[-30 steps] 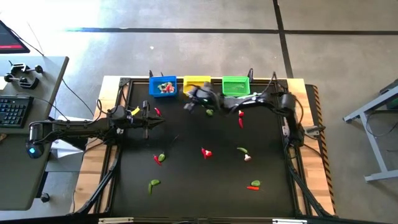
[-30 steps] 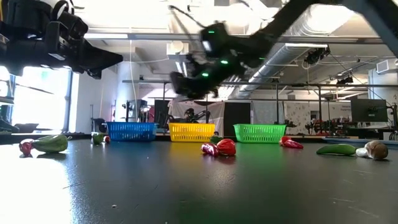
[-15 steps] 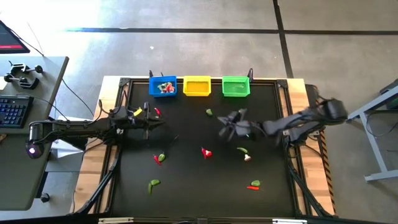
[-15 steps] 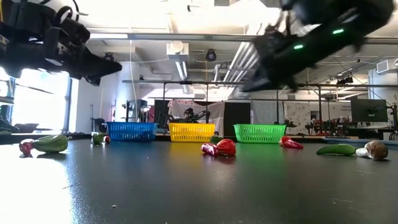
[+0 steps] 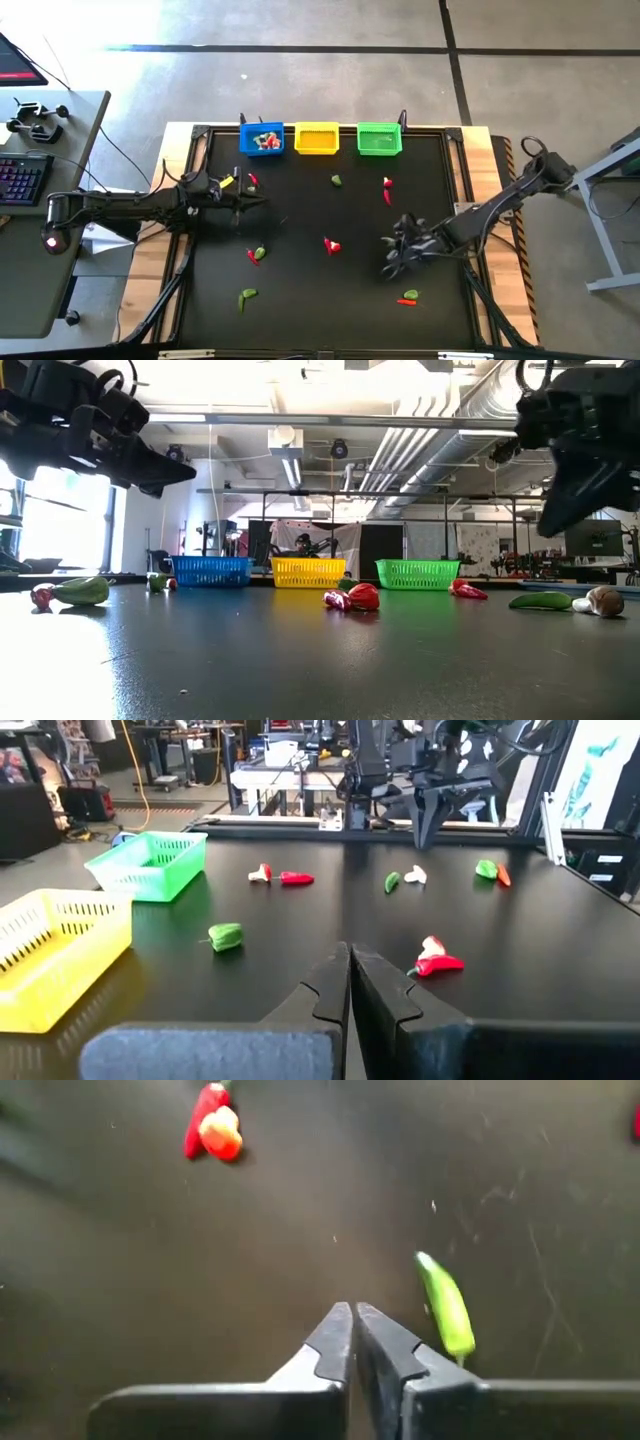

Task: Sort produce into baskets
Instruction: Put the brown mushroom into the blue bin

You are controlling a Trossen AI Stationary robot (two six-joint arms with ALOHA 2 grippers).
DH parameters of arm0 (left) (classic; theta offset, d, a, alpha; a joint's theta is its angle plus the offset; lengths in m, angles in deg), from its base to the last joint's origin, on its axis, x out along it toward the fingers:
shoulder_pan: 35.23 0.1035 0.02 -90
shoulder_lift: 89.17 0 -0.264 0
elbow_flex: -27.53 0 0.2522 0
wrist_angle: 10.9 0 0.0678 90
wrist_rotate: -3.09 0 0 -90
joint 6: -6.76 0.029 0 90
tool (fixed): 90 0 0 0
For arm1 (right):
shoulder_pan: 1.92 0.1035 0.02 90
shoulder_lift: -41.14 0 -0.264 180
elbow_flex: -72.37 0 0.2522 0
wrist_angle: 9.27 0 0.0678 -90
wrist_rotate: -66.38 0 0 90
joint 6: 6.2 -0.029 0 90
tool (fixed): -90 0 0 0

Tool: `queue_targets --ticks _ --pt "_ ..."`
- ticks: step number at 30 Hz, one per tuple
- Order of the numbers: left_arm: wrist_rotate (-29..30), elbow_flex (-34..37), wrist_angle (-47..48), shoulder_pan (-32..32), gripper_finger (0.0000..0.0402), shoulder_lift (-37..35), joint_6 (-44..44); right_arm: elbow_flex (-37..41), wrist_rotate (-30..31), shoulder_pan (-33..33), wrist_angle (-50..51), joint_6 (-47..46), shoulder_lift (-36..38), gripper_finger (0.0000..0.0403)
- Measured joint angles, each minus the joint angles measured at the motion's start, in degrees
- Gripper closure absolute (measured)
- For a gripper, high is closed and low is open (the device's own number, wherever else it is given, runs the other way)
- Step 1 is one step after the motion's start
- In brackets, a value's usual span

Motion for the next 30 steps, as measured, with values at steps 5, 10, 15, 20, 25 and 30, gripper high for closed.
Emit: queue_targets --ticks 5,10,15,20,25,30 --pt "0.06 -0.1 0.07 0.0 0.0401 0.0 0.04 -0.11 -3.32 2.17 1.37 -3.0 -1.7 0.033" --pt "0.09 -0.1 0.11 0.0 0.0401 0.11 0.04 -0.14 -8.06 2.12 3.94 -2.72 -5.46 0.025" --pt "0.09 -0.1 0.18 0.0 0.0401 0.11 0.04 -0.13 -9.16 2.12 4.8 1.64 -8.91 0.0196" --pt "0.09 -0.1 0.22 0.0 0.0401 0.11 -0.38 -0.14 -10.61 2.1 2.97 5.11 -11.23 0.0195" --pt "0.09 -0.1 0.22 0.0 0.0402 0.11 -0.16 -0.14 -10.83 2.1 1.17 7.81 -12.23 0.0256" --pt "0.06 2.38 -3.43 0.0 0.0402 0.09 -0.63 -0.14 -10.88 2.1 0.38 10.71 -12.1 0.036"
